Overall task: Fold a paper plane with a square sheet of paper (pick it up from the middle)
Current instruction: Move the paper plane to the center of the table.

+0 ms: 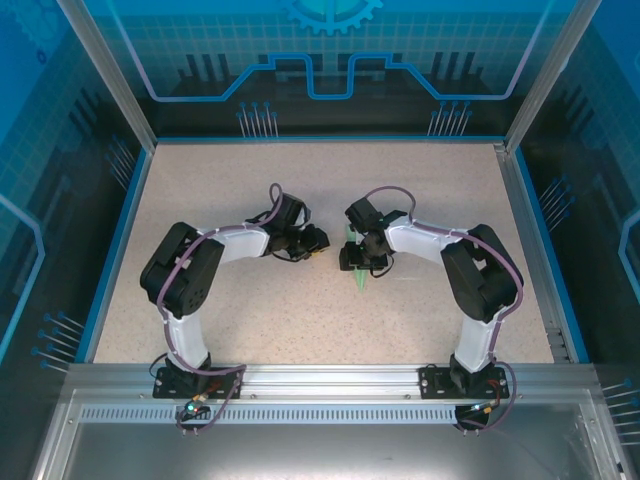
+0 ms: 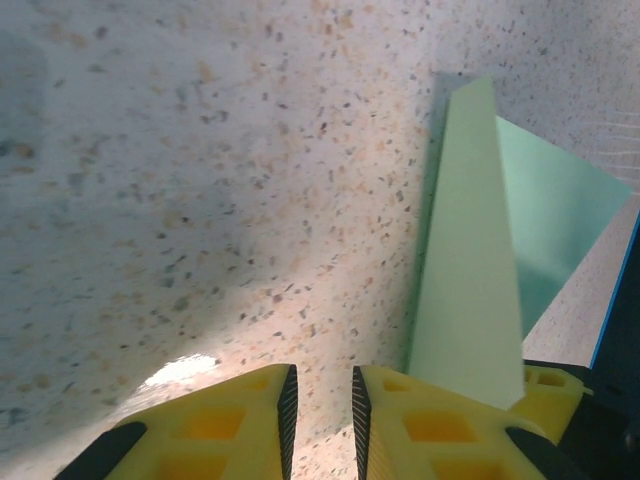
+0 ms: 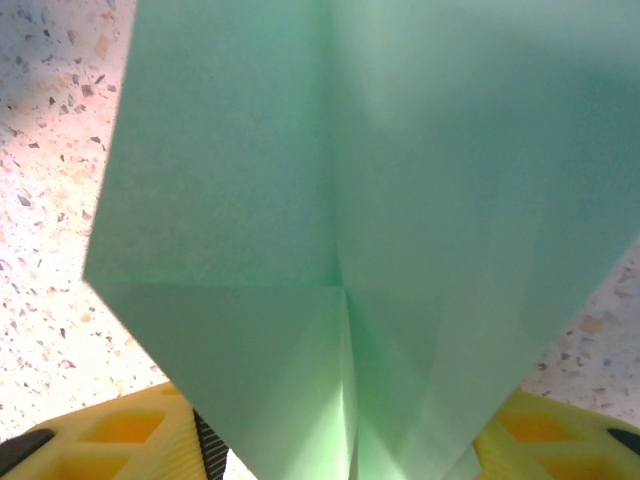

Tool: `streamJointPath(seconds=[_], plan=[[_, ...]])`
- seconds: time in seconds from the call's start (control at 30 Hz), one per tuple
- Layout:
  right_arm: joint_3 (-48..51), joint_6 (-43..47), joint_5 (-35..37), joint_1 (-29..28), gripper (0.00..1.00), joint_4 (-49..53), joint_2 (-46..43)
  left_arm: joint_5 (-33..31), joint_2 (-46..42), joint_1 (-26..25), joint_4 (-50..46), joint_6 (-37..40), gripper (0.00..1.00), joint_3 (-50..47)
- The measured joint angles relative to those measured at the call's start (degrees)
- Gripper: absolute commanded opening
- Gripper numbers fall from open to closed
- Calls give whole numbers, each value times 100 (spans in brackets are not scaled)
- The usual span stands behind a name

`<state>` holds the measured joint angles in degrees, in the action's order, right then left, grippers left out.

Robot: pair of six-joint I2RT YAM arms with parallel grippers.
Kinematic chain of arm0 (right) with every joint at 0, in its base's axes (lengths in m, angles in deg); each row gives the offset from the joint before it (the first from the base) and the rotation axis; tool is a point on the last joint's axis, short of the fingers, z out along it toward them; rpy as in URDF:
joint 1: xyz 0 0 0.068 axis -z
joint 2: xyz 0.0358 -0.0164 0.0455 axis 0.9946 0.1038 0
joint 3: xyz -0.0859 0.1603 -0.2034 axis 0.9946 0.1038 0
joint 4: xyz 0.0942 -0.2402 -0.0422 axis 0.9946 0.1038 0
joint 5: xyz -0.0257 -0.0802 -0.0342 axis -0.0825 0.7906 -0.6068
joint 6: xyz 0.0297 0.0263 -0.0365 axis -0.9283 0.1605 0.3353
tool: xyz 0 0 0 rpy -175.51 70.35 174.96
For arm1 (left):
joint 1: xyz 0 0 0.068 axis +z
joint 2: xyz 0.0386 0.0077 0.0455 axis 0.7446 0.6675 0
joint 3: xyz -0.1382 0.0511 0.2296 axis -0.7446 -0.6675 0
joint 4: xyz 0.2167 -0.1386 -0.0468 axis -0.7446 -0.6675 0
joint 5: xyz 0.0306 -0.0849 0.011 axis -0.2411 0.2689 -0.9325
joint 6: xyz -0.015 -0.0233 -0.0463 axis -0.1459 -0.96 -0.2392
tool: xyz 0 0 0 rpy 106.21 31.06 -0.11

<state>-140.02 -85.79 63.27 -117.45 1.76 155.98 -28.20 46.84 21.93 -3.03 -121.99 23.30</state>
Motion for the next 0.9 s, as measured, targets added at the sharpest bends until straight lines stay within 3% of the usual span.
streamJointPath(seconds=[0.13,0.37,0.67,0.9], plan=[[-2,-2,15,0,56,52,-179,-15,-13,22,0,0,25,-17],[0,-61,-81,9,45,-24,-413,-13,-13,22,0,0,25,-17],[0,-68,-168,17,48,-39,-354,17,-17,22,15,-4,22,-20],[-20,-63,-166,17,49,-24,-236,444,-76,22,525,-125,24,-136]])
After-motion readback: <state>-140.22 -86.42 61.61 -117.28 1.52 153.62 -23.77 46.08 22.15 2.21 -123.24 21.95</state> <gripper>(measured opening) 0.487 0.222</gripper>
